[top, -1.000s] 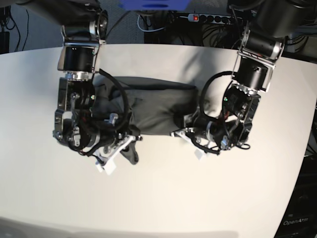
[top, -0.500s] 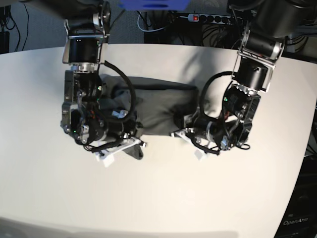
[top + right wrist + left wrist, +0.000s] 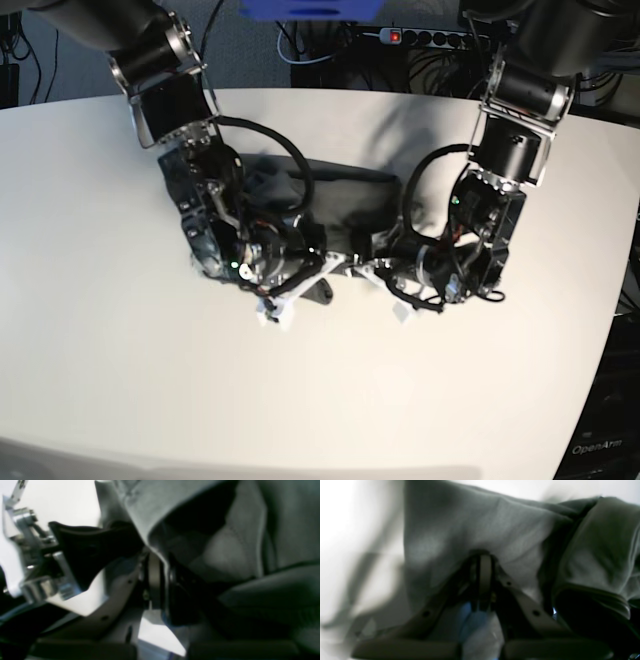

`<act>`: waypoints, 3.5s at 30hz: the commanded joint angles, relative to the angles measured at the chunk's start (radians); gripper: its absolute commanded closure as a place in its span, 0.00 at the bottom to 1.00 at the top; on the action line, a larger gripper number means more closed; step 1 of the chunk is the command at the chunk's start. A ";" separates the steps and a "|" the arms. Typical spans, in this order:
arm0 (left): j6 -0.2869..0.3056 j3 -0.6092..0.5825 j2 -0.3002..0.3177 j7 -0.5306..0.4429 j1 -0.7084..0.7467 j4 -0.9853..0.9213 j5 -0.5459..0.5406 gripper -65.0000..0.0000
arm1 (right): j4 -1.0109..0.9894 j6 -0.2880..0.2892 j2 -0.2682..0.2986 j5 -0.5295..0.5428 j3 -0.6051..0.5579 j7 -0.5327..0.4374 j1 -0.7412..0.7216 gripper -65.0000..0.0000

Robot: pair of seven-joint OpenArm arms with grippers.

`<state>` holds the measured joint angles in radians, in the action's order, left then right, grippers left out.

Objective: Fold the T-shirt properly
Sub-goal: 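Lay the carried end onto the shirt beside the left gripper, then open the left gripper and pull it away from the shirt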

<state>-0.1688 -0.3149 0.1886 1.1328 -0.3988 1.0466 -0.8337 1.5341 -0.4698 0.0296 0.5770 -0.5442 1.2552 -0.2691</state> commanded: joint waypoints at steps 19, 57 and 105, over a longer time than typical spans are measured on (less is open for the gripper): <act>-0.031 -0.003 0.019 -0.026 0.004 -0.009 0.098 0.97 | -0.335 -0.002 -0.087 -0.322 -0.222 0.057 -0.163 1.00; -0.033 0.109 0.062 0.141 0.004 0.195 0.012 0.97 | -0.291 -0.128 -0.079 -0.357 -0.224 0.141 -0.284 1.00; -0.031 -0.142 0.062 -0.064 -0.090 -0.055 -0.020 0.97 | -0.297 -0.228 -0.187 -0.351 -0.218 0.141 -0.312 1.00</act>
<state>-0.1886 -0.4500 0.2474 1.0382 -0.4889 0.9920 -0.8772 1.2179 -0.6971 -0.1444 0.2192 -0.7654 1.3968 -0.5526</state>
